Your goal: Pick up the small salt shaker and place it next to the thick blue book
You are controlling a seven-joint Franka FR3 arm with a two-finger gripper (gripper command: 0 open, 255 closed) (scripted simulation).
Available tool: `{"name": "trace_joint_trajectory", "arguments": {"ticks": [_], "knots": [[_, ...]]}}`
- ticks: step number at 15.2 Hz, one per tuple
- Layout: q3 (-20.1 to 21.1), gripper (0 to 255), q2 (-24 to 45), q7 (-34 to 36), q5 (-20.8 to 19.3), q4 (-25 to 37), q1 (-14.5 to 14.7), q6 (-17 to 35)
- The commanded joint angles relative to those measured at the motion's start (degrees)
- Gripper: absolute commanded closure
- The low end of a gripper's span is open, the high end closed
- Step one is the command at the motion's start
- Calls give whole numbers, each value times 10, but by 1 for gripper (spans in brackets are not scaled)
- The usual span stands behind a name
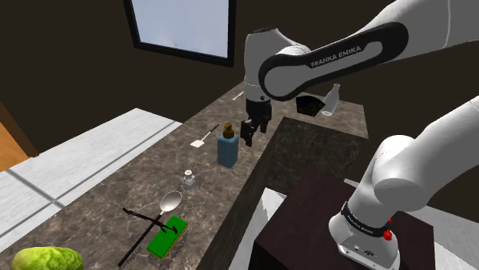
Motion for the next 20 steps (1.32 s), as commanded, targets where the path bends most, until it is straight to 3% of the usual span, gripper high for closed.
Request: {"name": "trace_joint_trajectory", "arguments": {"ticks": [1,11,20], "knots": [[7,0,44,4,-8,9,-1,42],[37,0,263,57,-85,92,4,196],[22,0,464,114,-183,234,43,266]]}}
